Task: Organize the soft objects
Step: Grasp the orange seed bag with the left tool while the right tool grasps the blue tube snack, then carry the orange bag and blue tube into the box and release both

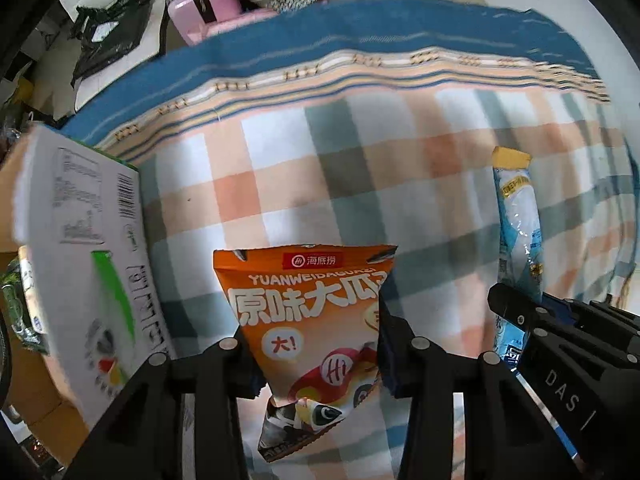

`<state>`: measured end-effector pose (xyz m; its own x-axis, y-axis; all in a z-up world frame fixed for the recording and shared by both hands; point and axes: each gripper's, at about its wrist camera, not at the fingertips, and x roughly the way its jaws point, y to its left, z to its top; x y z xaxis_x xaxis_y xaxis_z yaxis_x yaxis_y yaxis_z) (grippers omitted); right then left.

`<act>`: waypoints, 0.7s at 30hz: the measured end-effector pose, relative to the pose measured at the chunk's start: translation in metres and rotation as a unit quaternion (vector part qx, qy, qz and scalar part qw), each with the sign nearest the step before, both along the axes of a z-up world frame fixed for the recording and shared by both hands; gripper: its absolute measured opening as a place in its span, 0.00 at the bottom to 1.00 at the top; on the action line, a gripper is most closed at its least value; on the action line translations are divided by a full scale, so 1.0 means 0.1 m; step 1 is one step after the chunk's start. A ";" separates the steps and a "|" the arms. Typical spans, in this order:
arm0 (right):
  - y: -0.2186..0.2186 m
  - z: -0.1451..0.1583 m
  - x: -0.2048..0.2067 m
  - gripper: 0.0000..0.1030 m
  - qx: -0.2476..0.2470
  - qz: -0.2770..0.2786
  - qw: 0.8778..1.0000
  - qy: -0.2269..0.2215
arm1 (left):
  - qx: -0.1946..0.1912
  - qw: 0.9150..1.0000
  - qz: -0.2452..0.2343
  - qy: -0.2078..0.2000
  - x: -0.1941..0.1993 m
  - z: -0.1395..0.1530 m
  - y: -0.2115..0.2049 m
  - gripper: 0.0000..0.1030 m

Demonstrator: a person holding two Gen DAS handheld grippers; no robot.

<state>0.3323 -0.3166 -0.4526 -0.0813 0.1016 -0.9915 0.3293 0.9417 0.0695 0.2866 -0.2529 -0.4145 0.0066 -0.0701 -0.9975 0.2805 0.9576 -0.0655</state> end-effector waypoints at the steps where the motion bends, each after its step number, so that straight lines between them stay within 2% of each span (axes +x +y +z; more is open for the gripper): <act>1: 0.01 0.08 -0.04 0.16 0.002 0.001 1.000 -0.006 | -0.004 1.000 0.000 -0.003 -0.03 0.09 0.03 0.38; 5: 0.06 0.39 -0.20 0.16 0.012 0.005 0.999 -0.030 | -0.028 0.999 -0.008 -0.021 -0.23 0.51 0.12 0.38; 7: 0.07 0.54 -0.30 0.15 0.016 0.007 0.999 -0.041 | -0.043 0.998 -0.015 -0.031 -0.31 0.83 0.20 0.38; 11: 0.24 0.88 -0.47 0.15 0.038 0.016 0.997 -0.063 | -0.061 0.997 -0.017 -0.051 -0.52 1.28 0.53 0.38; 17: 0.58 1.44 -0.94 0.15 0.078 0.053 0.991 -0.091 | -0.082 0.995 0.005 -0.064 -0.78 1.65 1.26 0.38; 21: 1.08 1.65 -1.01 0.15 0.115 0.082 0.985 -0.100 | -0.080 0.994 0.034 -0.070 -0.84 1.77 1.82 0.38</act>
